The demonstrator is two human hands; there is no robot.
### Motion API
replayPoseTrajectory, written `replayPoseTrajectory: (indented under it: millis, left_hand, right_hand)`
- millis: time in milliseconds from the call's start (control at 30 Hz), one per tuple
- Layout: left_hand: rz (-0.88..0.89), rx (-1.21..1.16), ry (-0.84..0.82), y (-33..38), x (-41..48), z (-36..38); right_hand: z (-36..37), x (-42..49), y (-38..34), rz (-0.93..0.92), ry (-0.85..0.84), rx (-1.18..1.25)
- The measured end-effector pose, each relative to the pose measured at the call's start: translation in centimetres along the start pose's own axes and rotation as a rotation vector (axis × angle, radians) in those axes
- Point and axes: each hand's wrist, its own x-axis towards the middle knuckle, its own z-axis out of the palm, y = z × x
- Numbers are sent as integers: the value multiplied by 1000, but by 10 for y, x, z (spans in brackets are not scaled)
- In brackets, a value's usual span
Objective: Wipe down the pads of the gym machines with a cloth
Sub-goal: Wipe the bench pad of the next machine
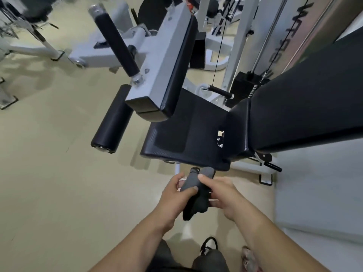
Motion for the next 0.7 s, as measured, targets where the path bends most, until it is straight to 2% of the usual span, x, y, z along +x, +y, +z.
replayPoseTrajectory:
  millis: [133,300,400,567,700]
  left_hand:
    - [21,10,-108,8,-19,-56]
    - [90,35,-128,14,-10,-139]
    - [84,56,-103,19,2,-195]
    - [-6,66,14,35,36,-299]
    - [-11,72,16,58,60,-332]
  right_hand:
    - [48,-19,-12,-82,-28,-53]
    - [141,-26,-40,-203,-180,-140]
    - [199,-22,-49,-223,-194,-168]
    - [298,-1,-58,-235,49,-89]
    - [328,9,-61,-196,160,14]
